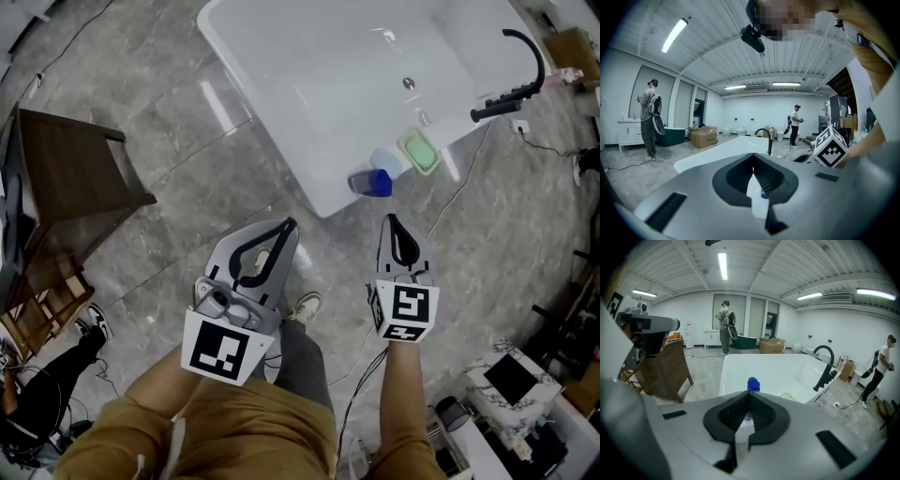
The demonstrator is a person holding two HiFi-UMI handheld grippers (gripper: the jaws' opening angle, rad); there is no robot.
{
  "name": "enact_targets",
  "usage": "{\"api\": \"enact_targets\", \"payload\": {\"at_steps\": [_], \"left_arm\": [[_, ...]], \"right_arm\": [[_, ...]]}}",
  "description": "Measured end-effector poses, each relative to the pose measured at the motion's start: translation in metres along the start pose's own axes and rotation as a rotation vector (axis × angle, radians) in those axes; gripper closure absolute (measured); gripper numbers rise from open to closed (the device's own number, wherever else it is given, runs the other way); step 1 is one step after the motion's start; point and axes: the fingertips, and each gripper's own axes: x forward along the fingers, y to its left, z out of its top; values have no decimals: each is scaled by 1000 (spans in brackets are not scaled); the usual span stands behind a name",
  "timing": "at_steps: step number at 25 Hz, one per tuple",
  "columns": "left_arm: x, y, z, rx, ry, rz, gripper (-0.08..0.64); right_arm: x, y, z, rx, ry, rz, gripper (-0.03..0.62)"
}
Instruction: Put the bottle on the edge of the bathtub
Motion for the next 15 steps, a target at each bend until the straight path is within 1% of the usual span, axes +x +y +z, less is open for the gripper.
{"api": "enact_targets", "payload": {"at_steps": [7,11,15], "left_arm": [[-12,4,17,1,-31,10,552],[-18,-1,30,1,-46,-1,552],[-26,-7,49,27,-70,-19,552]], "right_arm": [[-28,-15,16,19,7,-51,588],[-53,-26,36,20,-17,-82,588],[-84,-33,60,18,-51,-115,589]]}}
